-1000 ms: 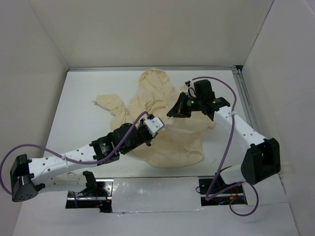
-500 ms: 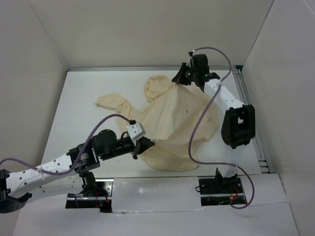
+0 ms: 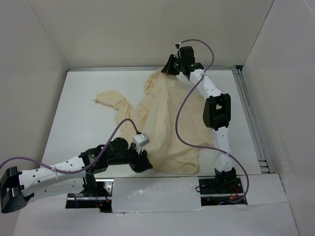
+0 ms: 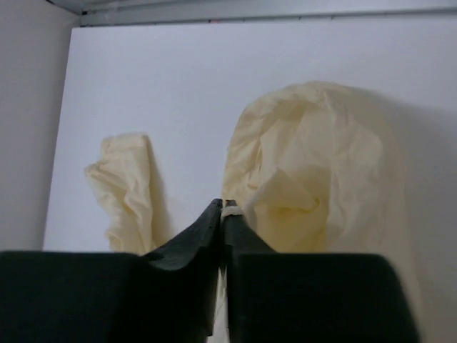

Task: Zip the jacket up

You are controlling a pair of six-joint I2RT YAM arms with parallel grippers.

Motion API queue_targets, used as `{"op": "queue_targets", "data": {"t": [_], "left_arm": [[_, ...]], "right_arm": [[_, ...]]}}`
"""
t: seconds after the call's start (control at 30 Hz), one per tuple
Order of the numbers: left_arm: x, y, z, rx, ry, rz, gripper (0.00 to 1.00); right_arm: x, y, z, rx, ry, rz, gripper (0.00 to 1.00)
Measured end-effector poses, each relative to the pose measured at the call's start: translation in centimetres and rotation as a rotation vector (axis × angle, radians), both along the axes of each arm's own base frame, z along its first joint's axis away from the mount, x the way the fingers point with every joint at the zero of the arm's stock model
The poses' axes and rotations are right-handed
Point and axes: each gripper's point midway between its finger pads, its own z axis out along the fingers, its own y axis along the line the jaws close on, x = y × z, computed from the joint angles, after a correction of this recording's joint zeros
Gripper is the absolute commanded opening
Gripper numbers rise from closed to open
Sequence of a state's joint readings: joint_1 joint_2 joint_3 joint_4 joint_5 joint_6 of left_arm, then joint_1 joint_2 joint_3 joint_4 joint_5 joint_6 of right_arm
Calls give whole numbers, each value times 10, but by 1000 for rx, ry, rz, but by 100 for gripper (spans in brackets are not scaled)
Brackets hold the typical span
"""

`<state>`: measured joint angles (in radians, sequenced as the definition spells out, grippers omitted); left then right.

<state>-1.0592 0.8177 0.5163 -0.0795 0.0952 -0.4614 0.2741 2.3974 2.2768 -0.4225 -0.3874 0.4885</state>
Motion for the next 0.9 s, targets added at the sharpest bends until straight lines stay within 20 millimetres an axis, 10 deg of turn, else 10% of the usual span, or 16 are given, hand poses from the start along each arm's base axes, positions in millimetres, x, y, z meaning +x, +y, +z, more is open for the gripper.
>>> {"op": "queue_targets", "data": {"t": [0.03, 0.07, 0.13, 0.3, 0.57, 0.9], "left_arm": [[-11, 0, -6, 12, 49, -34, 98], [-24, -1, -11, 25, 97, -72, 99], [-44, -1, -23, 65, 173, -123, 99], [-34, 4, -36, 154, 258, -48, 99], [106, 39, 14, -1, 258, 358, 99], [239, 117, 30, -10, 271, 690, 99]], "right_arm": [[5, -2, 0, -8, -31, 3, 49], [10, -7, 1, -13, -59, 3, 78], [15, -23, 2, -40, -93, 12, 99], [-5, -73, 6, -129, -107, 8, 100], [-93, -153, 10, -240, -24, -134, 100], [-213, -256, -57, -265, 218, -524, 100]]}}
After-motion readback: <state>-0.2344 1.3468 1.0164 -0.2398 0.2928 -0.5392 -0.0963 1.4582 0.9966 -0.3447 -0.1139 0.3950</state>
